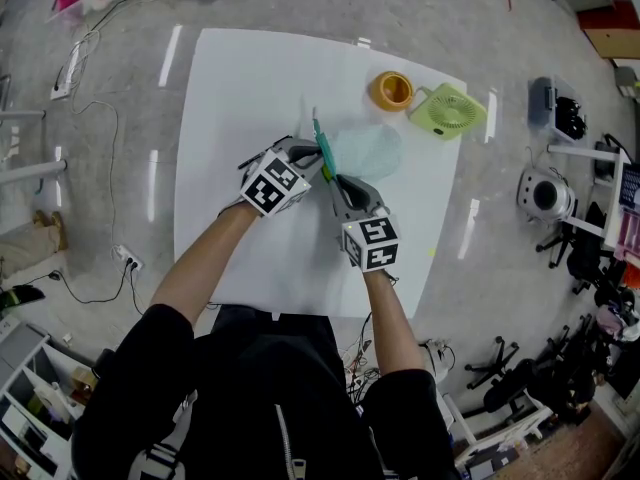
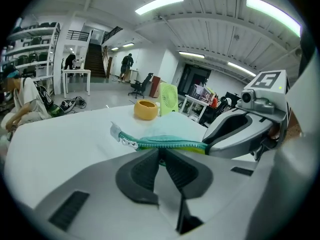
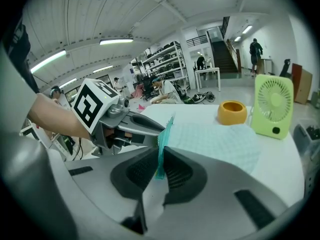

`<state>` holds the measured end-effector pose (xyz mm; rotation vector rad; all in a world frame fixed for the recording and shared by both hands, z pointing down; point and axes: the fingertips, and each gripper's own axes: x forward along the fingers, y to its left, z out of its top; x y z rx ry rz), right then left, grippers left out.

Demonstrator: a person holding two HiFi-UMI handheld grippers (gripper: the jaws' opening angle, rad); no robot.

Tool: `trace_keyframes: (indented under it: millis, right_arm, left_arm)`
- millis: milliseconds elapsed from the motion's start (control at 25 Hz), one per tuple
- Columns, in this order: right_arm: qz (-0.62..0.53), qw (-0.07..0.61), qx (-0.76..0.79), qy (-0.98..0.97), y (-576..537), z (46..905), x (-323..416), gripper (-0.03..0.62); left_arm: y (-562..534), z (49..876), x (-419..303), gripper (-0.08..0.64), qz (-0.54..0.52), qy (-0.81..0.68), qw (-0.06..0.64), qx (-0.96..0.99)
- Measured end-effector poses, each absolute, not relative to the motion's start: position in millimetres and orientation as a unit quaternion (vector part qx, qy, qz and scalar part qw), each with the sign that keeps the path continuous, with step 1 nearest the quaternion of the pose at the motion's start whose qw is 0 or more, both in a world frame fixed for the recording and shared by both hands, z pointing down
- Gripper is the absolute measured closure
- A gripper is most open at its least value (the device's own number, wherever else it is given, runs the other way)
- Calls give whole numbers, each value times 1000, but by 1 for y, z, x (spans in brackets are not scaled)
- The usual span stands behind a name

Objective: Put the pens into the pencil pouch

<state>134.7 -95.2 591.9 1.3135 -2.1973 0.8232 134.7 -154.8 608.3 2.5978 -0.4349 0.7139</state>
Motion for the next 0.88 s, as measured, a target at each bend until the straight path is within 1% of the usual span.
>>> trace_keyframes:
  millis: [240, 560, 680, 880]
  right_arm:
    - [307, 212, 485, -791, -98, 595, 140, 548]
    - [311, 210, 490, -787, -97, 600, 145, 548]
    - [311, 210, 488, -788, -97, 599, 147, 548]
    - [311, 210, 485, -790, -97, 597, 149, 548]
  left_arm:
    - [-154, 604, 130, 497, 260, -161, 169, 937]
    - [-157, 596, 104, 443, 258, -166, 167, 937]
    - [-156, 591, 89, 434, 256, -174, 167, 936]
    - [-155, 584, 55, 379, 261, -184, 165, 933]
